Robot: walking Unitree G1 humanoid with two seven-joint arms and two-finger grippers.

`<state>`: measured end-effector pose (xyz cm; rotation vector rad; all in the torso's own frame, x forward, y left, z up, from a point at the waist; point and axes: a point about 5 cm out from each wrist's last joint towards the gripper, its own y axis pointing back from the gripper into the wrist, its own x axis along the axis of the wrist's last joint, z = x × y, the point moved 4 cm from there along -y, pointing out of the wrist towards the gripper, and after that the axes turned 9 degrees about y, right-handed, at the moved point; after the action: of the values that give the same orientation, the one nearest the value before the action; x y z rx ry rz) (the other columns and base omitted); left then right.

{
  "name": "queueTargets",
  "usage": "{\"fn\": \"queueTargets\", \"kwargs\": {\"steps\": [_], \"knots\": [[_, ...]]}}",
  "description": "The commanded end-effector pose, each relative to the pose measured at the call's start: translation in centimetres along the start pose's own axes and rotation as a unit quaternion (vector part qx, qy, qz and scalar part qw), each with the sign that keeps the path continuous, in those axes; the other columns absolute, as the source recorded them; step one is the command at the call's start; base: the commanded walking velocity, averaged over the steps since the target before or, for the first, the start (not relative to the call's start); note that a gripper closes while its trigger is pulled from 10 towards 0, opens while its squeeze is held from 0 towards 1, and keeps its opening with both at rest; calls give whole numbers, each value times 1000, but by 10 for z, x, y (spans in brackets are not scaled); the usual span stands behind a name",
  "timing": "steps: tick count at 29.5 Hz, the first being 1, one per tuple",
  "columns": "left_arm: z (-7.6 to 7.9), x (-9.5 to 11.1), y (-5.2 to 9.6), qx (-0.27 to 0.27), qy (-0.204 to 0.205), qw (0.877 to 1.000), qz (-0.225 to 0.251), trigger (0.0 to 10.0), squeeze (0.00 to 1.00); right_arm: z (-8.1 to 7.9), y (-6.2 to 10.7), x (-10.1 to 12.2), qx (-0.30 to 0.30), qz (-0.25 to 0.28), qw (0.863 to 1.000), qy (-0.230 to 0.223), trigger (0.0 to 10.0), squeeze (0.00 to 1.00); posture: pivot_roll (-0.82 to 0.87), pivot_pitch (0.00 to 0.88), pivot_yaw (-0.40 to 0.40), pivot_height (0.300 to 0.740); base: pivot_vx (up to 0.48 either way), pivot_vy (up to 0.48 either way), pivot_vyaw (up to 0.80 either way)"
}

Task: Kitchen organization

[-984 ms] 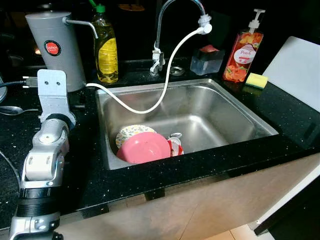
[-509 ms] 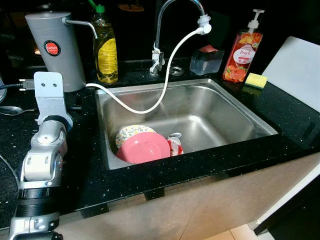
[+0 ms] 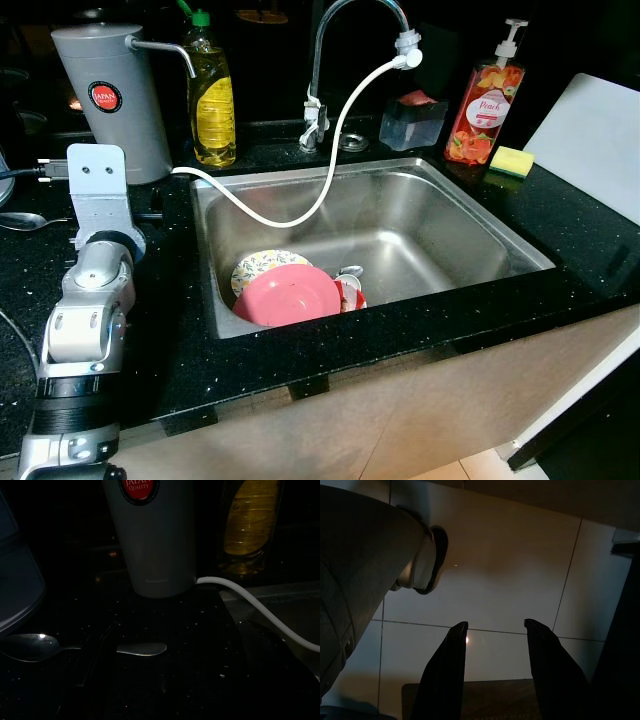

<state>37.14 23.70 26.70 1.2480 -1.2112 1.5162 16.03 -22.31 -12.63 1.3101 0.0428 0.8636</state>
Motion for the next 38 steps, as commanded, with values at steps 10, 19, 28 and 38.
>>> {"fn": "queueTargets", "kwargs": {"steps": [10,19,28,38], "knots": [[0,-5,0,1,1,1000,-6,10000,0,-5,0,-2,9,-3,1000,7,10000,0,-86,46,-56,740,0,0,0],[-1,-5,-1,3,2,1000,-5,10000,0,-5,-1,1,8,0,1000,3,10000,0,-85,44,-56,740,0,0,0],[-1,-6,-1,7,14,1000,-7,10000,0,-4,0,-1,6,-1,1000,-1,10000,0,-87,43,-55,740,0,28,0],[-2,-6,-2,8,16,1000,-8,10000,0,-4,1,-5,7,-7,1000,-2,10000,0,-89,43,-52,740,0,454,0]]}}
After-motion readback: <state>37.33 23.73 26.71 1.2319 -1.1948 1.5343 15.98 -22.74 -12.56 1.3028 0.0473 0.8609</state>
